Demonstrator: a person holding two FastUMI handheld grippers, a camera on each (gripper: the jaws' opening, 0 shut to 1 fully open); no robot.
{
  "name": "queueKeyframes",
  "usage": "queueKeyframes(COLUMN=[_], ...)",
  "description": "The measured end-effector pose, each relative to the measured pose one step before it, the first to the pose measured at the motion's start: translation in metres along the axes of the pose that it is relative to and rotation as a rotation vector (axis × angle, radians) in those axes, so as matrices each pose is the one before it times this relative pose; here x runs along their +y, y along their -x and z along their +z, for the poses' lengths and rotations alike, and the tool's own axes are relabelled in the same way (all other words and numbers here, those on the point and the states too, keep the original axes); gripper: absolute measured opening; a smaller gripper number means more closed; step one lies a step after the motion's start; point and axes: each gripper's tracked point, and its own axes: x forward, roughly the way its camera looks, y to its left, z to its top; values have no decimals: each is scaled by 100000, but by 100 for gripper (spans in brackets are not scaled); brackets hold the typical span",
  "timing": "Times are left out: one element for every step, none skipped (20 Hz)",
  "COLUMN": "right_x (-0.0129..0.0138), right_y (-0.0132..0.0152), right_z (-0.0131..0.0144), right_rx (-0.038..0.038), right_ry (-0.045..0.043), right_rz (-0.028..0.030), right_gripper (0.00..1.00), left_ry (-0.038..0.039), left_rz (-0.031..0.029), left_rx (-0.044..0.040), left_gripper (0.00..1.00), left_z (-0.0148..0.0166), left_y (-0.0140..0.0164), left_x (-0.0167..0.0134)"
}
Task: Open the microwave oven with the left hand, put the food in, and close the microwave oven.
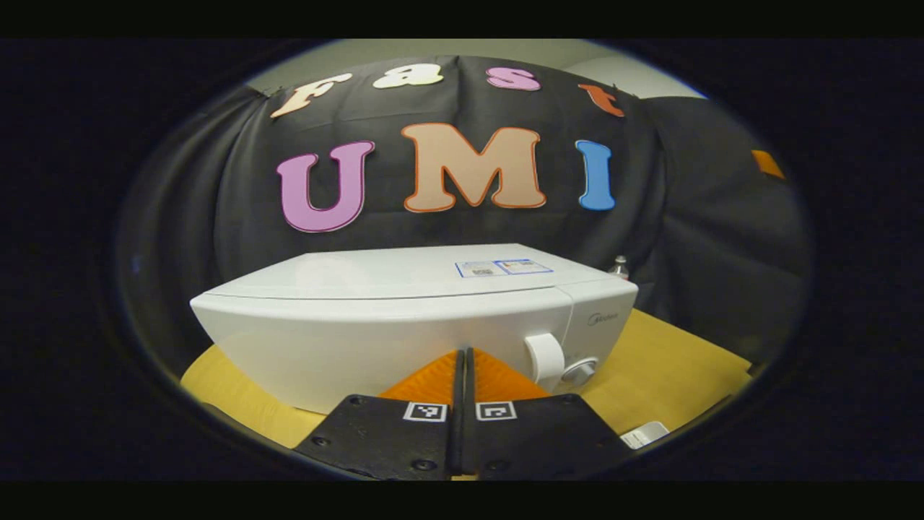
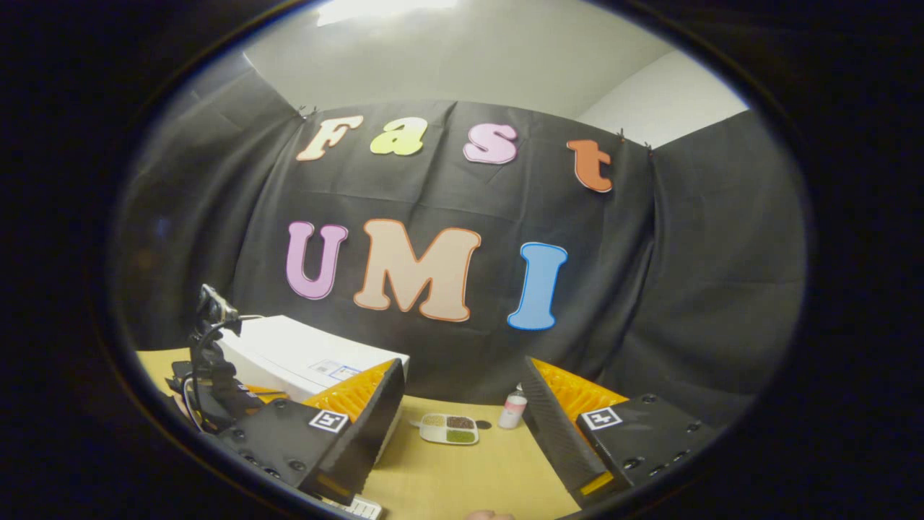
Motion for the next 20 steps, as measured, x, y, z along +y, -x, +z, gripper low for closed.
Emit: queueKeyframes(right_x=[-32, -181, -55, -102, -49, 22, 111, 43, 90, 199, 255, 196, 215, 143, 270, 269, 196, 212, 146, 92], right_y=[-20, 97, 70, 20, -2, 124, 9, 192, 86, 4, 118, 140, 5, 114, 62, 159, 128, 297, 295, 342], right_z=[15, 86, 40, -72, 69, 26, 119, 61, 69, 3, -3, 40, 207, 81, 2, 4, -38, -4, 230, 275], right_rx=[-44, 63, 148, 301, 87, 399, -35, -172, -257, -60, 282, 141, -245, -132, 10, 29, 428, 322, -31, -267], right_ry=[163, 100, -102, -96, -328, -428, -458, -177, 37, 52, -194, -358, -493, -488, -592, -384, -160, -183, -330, -375], right_rz=[-353, -239, -171, -263, -225, -42, 40, 11, 147, 194, 486, 389, 369, 215, 445, 611, 369, 446, 242, 181], right_gripper=[100, 97, 100, 100, 100, 97, 97, 97, 97, 97, 97, 97, 97, 97, 97, 97, 97, 97, 97, 97], left_ry=[-233, 456, -18, -1230, -2356, -1925, -1521, -214, -74, -782, -1526, -650, 50, 446, 168, 384, 933, 890, 643, 710], left_rz=[-565, -221, -692, -1230, -897, 530, 1025, -260, -733, -150, 304, 274, -19, 177, 443, 801, 1199, 717, 1224, 1144], left_rx=[-1291, 42, 629, 1083, 315, 800, -82, -1541, -2017, -1495, -1313, -912, -1684, -1961, -1441, -2389, -1695, -1421, -1134, -842], left_gripper=[1, 1, 0, 0, 1, 1, 1, 2, 0, 1, 1, 1, 0, 0, 1, 1, 0, 0, 0, 0], left_z=[54, 65, -230, -272, -20, 60, 138, 612, 746, 749, 747, 740, 971, 1154, 1065, 1445, 1291, 1153, 1014, 987], left_y=[-137, -19, 3, -2, 19, 174, 261, 515, 453, 593, 659, 733, 729, 944, 1068, 1132, 1063, 976, 983, 1092], left_x=[-102, -35, -141, -224, -19, 175, 446, -3, -91, 23, 159, 86, 9, 17, 104, 170, 282, 89, 221, 258])
